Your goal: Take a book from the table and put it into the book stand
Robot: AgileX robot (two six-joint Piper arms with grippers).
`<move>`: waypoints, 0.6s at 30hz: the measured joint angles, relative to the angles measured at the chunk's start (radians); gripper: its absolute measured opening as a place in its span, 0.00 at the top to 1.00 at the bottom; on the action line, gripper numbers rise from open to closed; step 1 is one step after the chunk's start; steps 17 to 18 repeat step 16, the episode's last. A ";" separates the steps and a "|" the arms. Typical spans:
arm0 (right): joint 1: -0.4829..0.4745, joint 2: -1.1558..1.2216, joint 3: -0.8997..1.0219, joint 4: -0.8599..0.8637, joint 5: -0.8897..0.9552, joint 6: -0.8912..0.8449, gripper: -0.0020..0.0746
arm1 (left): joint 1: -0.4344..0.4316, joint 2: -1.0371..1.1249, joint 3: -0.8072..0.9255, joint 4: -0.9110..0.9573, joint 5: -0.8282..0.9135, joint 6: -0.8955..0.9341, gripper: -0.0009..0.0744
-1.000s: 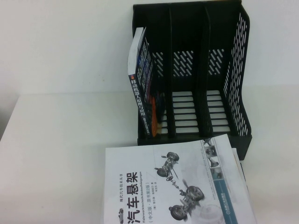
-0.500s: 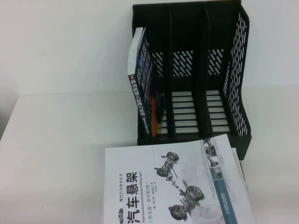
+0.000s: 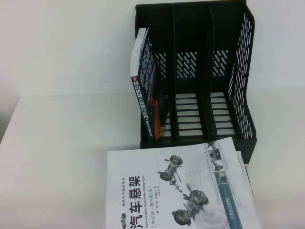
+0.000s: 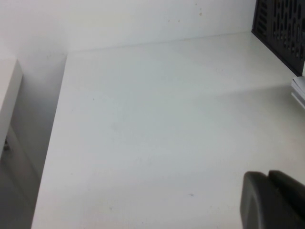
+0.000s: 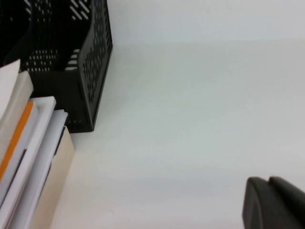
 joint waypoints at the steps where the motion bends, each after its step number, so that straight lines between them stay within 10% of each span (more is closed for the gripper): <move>1: 0.000 0.000 0.000 0.002 0.004 0.003 0.98 | 0.000 0.000 0.000 0.000 0.000 0.000 0.99; 18: 0.000 0.000 -0.004 0.004 0.018 -0.014 0.98 | 0.000 0.000 0.000 0.000 0.000 0.002 0.99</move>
